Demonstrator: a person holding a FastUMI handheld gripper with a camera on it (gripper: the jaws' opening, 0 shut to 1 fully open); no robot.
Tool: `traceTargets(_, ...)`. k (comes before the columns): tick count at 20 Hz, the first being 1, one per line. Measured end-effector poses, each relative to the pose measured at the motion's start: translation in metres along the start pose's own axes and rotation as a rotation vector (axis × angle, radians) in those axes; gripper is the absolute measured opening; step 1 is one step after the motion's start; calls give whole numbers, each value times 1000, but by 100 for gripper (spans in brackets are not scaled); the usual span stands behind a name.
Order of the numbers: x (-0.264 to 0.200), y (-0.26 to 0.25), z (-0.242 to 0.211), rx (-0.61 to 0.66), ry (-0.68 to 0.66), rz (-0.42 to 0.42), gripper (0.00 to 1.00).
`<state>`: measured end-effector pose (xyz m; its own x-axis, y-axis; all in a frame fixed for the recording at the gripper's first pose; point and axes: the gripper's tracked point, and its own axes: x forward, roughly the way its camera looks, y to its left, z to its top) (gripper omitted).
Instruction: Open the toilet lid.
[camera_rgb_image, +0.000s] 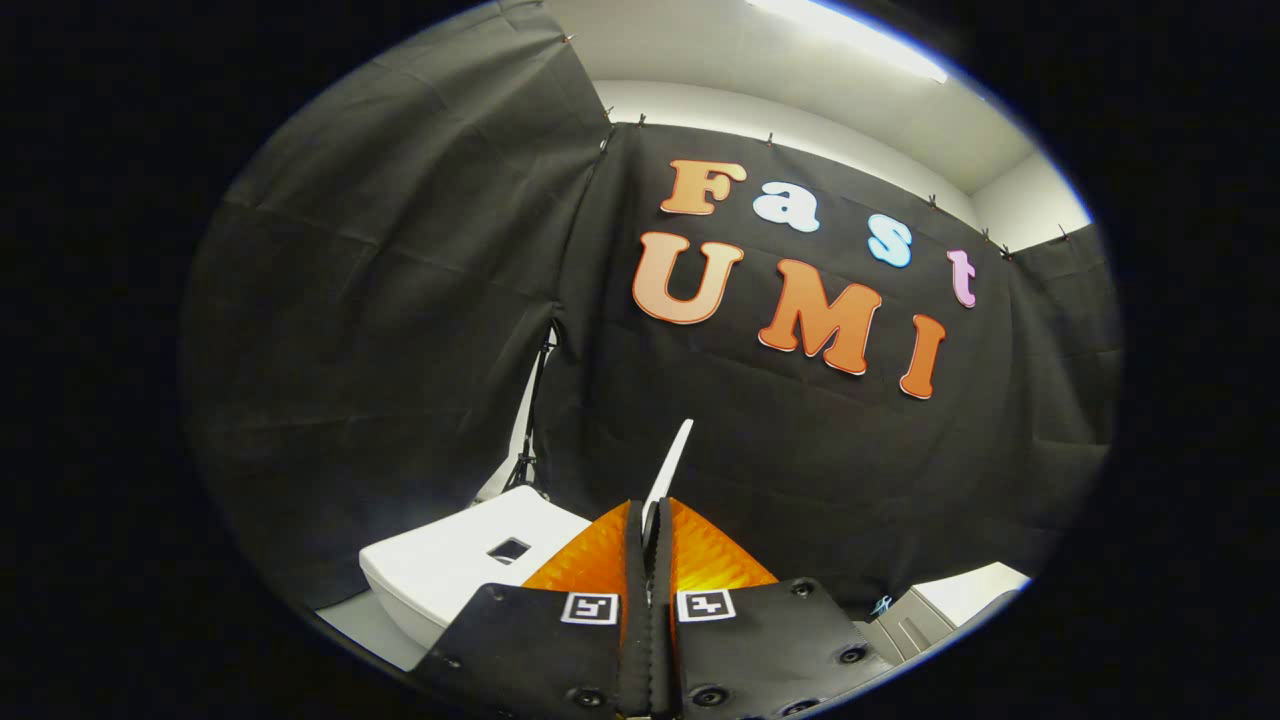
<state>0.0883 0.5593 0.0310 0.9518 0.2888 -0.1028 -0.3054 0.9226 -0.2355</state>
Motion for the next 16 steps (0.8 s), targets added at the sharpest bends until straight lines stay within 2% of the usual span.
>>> traceTargets(7, 9, 59, 8, -39, 3, 84, 8)
traceTargets(11, 11, 81, 9, -87, -11, 99, 8)
traceTargets(16, 11, 102, 10, -85, 2, 134, 8)
